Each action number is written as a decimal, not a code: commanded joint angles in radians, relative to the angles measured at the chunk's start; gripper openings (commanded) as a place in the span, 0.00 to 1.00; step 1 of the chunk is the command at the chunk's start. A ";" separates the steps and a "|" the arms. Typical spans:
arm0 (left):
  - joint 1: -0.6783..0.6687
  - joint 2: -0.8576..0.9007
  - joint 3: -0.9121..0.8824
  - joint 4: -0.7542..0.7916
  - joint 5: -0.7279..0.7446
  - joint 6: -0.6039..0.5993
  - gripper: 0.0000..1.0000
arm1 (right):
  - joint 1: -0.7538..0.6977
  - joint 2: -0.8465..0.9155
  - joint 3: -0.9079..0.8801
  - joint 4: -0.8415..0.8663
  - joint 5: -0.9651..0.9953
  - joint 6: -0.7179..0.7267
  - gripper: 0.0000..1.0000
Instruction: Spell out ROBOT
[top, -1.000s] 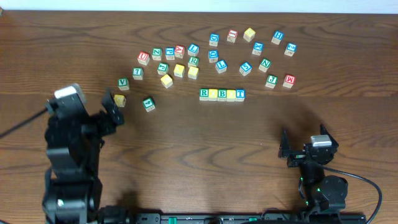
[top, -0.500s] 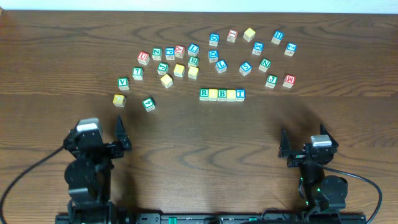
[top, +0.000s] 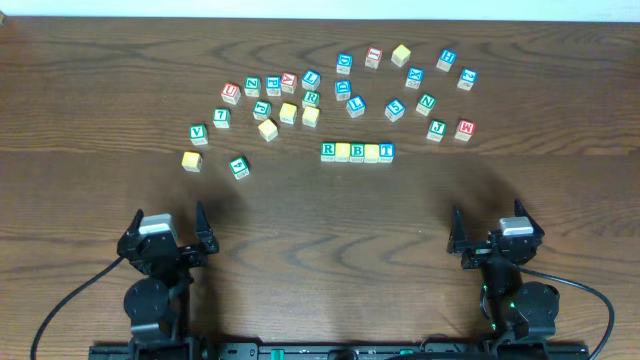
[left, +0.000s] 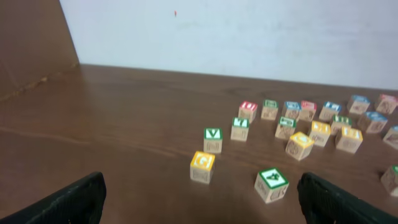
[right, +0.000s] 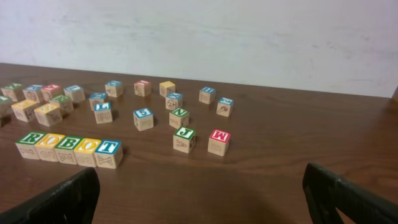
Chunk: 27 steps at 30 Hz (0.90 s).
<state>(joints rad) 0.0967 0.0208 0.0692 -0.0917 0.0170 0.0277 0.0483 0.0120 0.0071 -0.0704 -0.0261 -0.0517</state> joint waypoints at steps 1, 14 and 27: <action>0.005 -0.019 -0.011 0.012 -0.002 0.024 0.97 | 0.006 -0.007 -0.002 -0.005 -0.003 0.013 0.99; 0.004 -0.019 -0.023 0.028 -0.010 0.064 0.97 | 0.005 -0.007 -0.002 -0.005 -0.002 0.013 0.99; -0.014 -0.019 -0.065 0.019 -0.007 0.066 0.97 | 0.005 -0.007 -0.002 -0.005 -0.003 0.013 0.99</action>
<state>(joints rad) 0.0952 0.0101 0.0078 -0.0017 0.0185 0.0795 0.0483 0.0120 0.0071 -0.0708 -0.0261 -0.0517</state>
